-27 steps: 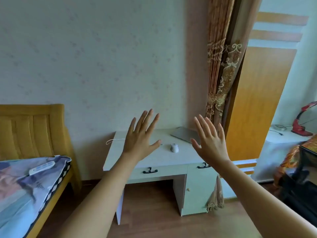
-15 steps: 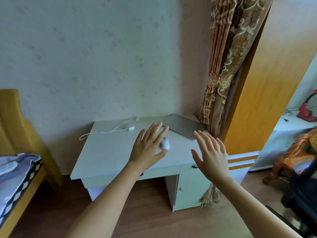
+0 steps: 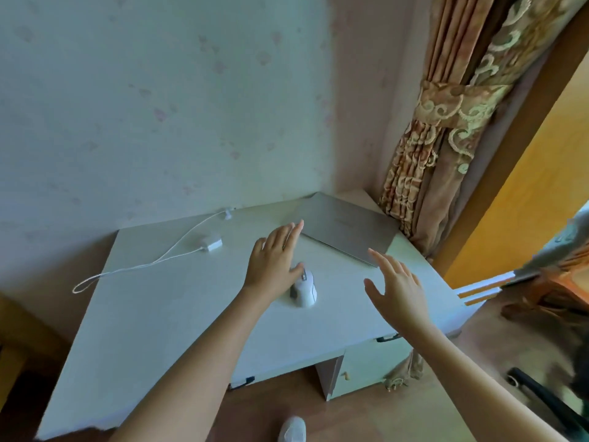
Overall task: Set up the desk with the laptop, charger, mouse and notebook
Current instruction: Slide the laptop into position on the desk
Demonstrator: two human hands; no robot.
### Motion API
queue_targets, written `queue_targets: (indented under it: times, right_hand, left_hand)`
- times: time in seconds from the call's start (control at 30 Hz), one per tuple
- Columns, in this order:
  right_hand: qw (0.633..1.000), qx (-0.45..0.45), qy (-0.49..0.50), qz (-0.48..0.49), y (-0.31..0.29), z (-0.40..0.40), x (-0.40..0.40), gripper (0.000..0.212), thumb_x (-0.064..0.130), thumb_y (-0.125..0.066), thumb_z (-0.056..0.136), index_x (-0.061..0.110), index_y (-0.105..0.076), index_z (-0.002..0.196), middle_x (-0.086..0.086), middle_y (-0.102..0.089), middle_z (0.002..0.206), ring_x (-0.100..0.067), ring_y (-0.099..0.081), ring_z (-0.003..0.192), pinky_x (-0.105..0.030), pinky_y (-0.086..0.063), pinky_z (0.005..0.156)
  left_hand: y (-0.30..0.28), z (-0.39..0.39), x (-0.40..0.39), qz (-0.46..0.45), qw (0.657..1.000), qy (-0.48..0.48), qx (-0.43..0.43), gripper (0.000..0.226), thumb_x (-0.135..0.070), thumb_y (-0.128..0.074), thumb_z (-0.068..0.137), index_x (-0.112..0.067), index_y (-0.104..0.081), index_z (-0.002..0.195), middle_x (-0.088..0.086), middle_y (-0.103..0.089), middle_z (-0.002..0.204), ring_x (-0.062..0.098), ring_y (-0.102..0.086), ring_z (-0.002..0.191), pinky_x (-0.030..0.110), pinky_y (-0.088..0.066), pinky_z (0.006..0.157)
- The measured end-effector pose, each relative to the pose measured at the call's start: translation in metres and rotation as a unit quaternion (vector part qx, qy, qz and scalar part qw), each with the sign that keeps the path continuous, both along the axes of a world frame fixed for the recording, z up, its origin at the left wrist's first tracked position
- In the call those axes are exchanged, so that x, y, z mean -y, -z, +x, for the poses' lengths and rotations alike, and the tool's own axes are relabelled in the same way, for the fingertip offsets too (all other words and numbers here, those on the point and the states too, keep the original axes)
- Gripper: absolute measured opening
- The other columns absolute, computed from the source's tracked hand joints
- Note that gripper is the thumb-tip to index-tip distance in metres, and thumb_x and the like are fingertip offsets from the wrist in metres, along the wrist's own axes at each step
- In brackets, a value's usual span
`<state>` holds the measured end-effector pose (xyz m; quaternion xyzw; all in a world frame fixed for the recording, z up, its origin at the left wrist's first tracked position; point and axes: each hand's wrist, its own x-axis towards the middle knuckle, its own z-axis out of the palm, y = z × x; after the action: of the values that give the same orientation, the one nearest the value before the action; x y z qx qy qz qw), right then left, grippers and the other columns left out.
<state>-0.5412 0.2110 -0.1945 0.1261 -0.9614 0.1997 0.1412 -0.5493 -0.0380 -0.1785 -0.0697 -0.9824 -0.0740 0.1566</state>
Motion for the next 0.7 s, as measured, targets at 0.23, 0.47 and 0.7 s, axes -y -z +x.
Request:
queue_targets:
  times: [0.23, 0.47, 0.7]
  right_hand:
    - [0.978, 0.124, 0.099, -0.133, 0.054, -0.153, 0.023, 0.057, 0.016, -0.063, 0.084, 0.021, -0.043, 0.137, -0.001, -0.055, 0.132, -0.022, -0.052, 0.119, -0.031, -0.043, 0.084]
    - [0.900, 0.210, 0.217, -0.314, 0.109, -0.253, 0.013, 0.060, 0.002, -0.068, 0.079, 0.016, -0.045, 0.133, -0.003, -0.056, 0.120, -0.021, -0.052, 0.107, -0.036, -0.044, 0.087]
    - [0.850, 0.236, 0.328, -0.338, 0.152, -0.304, -0.010, 0.064, -0.005, -0.067, 0.074, 0.012, -0.046, 0.131, -0.012, -0.045, 0.125, -0.022, -0.048, 0.107, -0.034, -0.042, 0.085]
  left_hand:
    - [0.066, -0.188, 0.030, 0.048, 0.995, 0.026, 0.082, 0.080, -0.034, -0.065, 0.084, -0.014, -0.025, 0.150, 0.009, -0.046, 0.143, 0.027, -0.045, 0.129, 0.042, -0.041, 0.094]
    - [0.129, -0.312, 0.016, 0.073, 0.984, 0.059, 0.152, 0.079, -0.039, -0.062, 0.087, -0.014, -0.022, 0.150, 0.007, -0.044, 0.143, 0.028, -0.043, 0.129, 0.040, -0.038, 0.094]
    - [0.169, -0.388, 0.023, 0.057, 0.973, 0.025, 0.220, 0.085, -0.049, -0.063, 0.084, -0.025, -0.016, 0.152, 0.005, -0.034, 0.150, 0.027, -0.034, 0.136, 0.042, -0.036, 0.099]
